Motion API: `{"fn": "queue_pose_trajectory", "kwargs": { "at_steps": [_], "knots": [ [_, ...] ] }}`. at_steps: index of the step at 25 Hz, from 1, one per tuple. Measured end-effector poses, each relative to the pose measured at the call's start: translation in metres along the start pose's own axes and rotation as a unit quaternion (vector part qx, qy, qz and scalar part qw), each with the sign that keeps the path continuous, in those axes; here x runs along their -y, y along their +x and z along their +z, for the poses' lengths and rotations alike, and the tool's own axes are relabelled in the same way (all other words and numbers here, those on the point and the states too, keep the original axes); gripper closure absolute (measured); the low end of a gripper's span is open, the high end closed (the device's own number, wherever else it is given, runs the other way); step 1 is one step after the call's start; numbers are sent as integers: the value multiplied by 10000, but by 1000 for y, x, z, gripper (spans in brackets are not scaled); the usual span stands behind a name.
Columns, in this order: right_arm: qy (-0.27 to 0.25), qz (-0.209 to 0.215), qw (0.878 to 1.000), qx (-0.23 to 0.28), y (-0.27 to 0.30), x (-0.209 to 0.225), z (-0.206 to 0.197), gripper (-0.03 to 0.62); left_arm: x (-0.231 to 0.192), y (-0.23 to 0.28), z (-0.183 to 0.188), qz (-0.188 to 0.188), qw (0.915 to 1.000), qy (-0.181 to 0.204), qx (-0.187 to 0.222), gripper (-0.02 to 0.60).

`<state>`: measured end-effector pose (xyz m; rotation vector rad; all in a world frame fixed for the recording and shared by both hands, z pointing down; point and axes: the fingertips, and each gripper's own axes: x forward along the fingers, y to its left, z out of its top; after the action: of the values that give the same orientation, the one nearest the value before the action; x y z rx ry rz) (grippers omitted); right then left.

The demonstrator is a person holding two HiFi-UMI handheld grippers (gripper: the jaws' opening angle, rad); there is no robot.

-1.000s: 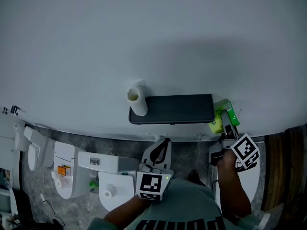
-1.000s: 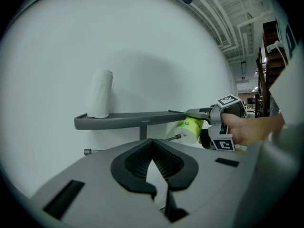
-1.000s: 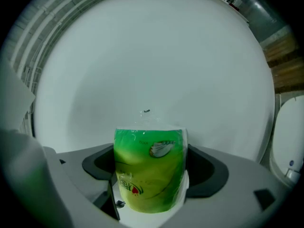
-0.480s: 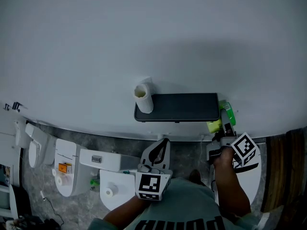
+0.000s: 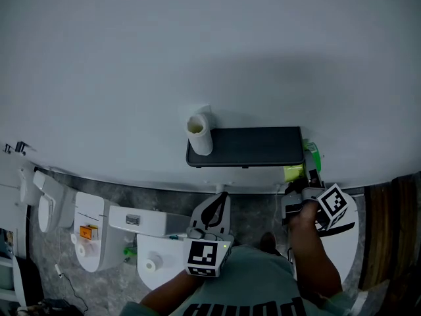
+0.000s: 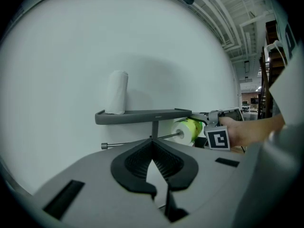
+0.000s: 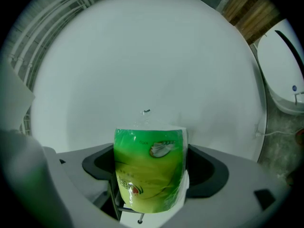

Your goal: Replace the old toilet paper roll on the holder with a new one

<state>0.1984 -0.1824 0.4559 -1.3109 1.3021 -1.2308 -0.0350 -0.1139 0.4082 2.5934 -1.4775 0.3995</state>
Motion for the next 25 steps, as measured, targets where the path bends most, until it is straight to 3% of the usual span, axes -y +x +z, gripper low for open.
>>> {"fn": "queue_pose_trajectory", "kwargs": {
  "at_steps": [16,25],
  "knots": [
    [776,173,9963,315,-8,8,-17,164,-9,0,-2,-219,9997,103,-36,577],
    [1153,475,9907,543,-6,10,-32,164,-23,-5,-5,-226,9995,214,-101,577]
  ]
}}
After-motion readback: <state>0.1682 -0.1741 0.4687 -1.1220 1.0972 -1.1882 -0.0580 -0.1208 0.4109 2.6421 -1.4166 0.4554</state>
